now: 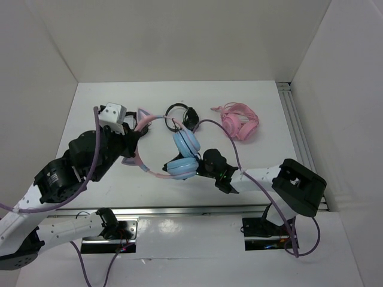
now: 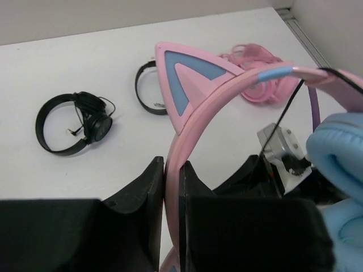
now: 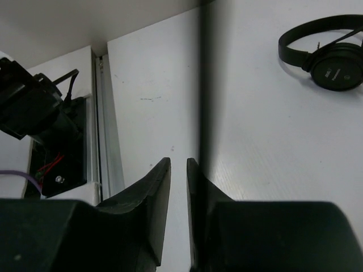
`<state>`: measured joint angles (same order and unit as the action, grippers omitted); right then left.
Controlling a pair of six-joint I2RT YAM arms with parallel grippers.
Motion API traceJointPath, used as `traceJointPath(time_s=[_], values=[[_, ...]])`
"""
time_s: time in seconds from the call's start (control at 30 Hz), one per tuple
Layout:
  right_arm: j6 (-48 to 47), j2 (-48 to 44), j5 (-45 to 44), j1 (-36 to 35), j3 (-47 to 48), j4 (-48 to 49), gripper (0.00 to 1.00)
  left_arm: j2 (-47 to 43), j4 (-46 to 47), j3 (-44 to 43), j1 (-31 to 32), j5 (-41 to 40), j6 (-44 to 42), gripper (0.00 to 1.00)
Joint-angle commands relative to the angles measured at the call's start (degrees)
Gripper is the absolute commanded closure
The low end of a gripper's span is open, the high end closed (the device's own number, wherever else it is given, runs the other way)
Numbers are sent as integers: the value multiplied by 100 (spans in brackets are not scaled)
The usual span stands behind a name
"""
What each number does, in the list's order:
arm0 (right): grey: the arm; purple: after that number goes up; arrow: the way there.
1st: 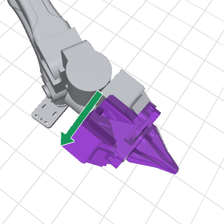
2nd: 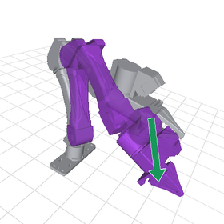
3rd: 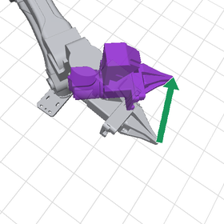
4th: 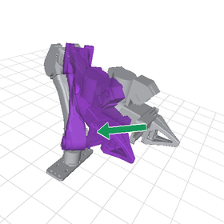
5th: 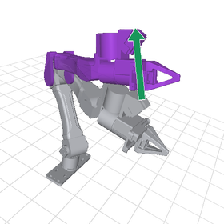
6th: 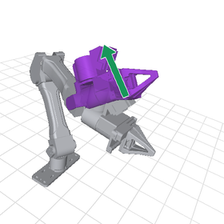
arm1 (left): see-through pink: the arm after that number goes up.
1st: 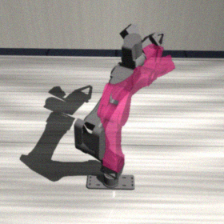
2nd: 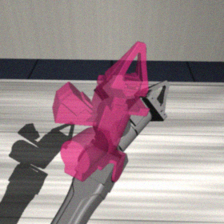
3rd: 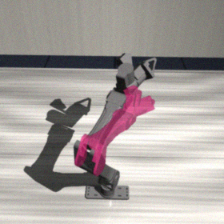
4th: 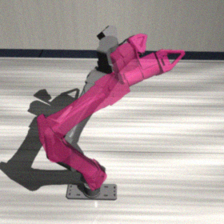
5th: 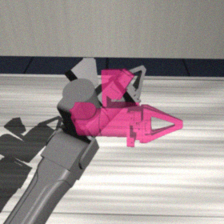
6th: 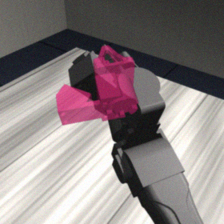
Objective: Wrap the headphones
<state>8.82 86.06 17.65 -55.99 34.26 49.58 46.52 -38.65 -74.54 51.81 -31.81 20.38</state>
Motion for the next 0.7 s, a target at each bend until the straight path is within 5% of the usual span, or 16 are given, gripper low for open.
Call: traceJointPath(time_s=[0.0,0.57,0.63,0.67], values=[[251,148,309,9,-139,903,74,-29,1368,-473,-13,-1036,747,100],[753,561,362,9,-1062,2002,73,516,2388,-509,-13,-2611,1038,100],[806,561,362,9,-1062,2003,81,516,2468,-439,-13,-2611,1116,100],[806,561,362,9,-1062,2003,100,516,2529,-351,-13,-2611,1117,100]])
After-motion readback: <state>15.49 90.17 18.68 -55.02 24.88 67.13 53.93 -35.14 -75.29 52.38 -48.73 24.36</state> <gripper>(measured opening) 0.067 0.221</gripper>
